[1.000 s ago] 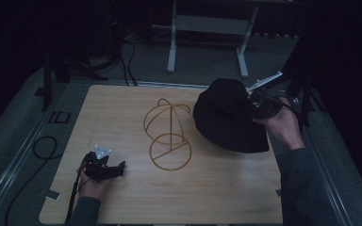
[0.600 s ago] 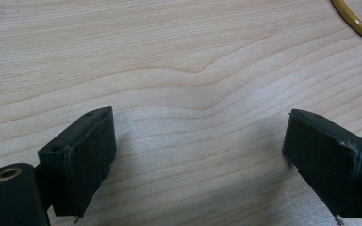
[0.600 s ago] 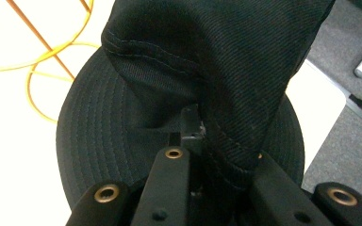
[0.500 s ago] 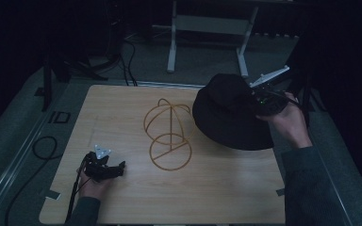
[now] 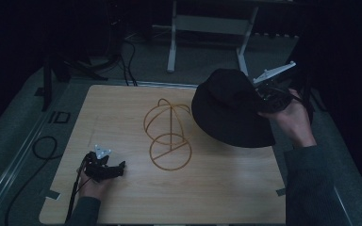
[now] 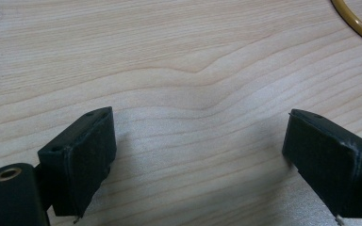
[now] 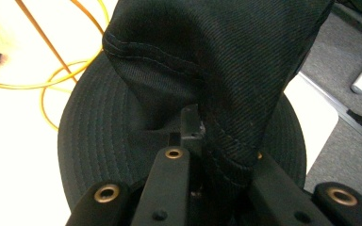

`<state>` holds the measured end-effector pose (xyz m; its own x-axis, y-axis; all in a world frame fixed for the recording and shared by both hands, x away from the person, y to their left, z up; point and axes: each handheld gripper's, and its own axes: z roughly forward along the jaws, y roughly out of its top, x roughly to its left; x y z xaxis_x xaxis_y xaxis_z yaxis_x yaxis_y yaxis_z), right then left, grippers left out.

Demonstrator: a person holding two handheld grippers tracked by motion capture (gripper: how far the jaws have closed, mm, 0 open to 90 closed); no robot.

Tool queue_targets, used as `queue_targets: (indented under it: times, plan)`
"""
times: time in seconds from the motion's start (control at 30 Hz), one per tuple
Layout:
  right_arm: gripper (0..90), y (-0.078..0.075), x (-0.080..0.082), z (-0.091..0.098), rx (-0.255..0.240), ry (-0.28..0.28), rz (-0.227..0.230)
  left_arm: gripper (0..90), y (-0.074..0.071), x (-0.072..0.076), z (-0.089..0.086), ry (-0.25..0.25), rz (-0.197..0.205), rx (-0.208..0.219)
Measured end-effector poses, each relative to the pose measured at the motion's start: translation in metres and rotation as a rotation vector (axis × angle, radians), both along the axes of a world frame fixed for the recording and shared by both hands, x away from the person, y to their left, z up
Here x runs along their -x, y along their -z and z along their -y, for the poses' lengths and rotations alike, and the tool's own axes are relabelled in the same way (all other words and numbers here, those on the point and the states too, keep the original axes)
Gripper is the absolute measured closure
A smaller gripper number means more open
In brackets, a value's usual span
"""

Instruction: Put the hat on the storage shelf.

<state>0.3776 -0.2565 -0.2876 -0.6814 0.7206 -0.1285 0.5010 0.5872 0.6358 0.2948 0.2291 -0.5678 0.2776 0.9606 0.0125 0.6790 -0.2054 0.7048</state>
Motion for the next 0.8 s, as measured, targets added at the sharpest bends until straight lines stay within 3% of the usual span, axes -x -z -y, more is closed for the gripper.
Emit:
queue_targets:
  times: [0.8]
  plan:
    - [87.8, -0.028, 0.004, -0.009, -0.034, -0.024, 0.061, 10.6, 0.0, -0.001, 0.001, 0.0, 0.002, -0.001]
